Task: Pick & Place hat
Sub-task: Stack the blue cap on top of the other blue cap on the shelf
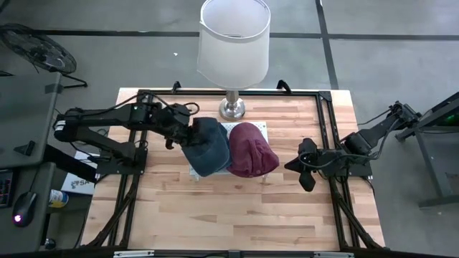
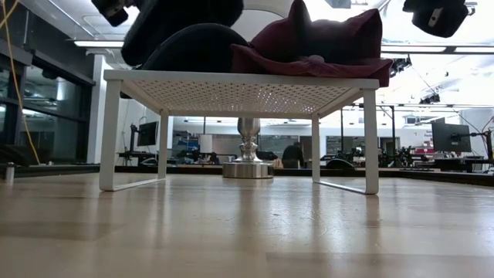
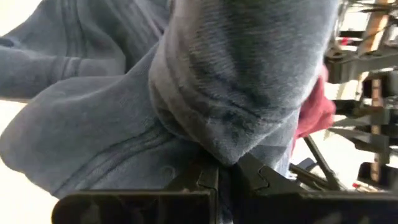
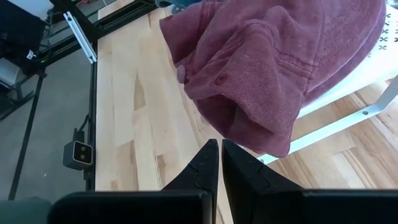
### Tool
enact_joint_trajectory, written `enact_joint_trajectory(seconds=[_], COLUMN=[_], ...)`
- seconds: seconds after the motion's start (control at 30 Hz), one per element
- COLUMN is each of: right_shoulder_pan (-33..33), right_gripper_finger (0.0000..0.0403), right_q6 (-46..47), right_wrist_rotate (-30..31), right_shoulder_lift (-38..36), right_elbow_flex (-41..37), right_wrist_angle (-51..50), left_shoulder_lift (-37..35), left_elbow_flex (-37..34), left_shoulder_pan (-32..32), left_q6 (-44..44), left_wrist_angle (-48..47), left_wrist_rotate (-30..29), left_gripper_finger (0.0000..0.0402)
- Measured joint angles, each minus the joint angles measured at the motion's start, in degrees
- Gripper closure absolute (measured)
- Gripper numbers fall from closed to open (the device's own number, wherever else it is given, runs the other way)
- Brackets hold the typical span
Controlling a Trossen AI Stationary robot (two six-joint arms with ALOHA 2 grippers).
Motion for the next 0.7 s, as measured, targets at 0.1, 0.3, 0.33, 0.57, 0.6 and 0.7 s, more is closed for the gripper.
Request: enact_joint_trajectory(seconds=[0.1,0.3,0.33,0.57,0.6,0.7], right_shoulder_pan=[0.0,0.0,0.0,0.0,0.0,0.0], right_gripper_finger=[0.039,0.039,0.039,0.039,0.039,0.039], right_q6=[-0.1,-0.8,-0.8,-0.8,-0.8,-0.8], right_wrist_rotate=[0.1,-0.1,-0.1,-0.3,-0.4,-0.3], right_shoulder_lift=[0.0,0.0,0.0,0.0,0.0,0.0], right_elbow_flex=[0.0,0.0,0.0,0.0,0.0,0.0], right_wrist_angle=[0.0,0.0,0.0,0.0,0.0,0.0], left_shoulder_lift=[1.3,3.4,3.7,6.0,6.4,7.9], left_elbow_flex=[0.2,4.3,5.3,13.2,13.9,16.1], left_shoulder_pan=[0.0,0.0,0.0,1.9,2.5,3.2], left_q6=[0.0,0.5,0.6,2.8,2.9,3.6], left_wrist_angle=[0.5,-3.9,-6.0,-13.3,-15.1,-16.3], left_wrist_rotate=[1.4,1.9,1.7,2.3,2.6,3.5], left_gripper_finger=[0.0396,0.0396,0.0396,0.0396,0.0396,0.0396])
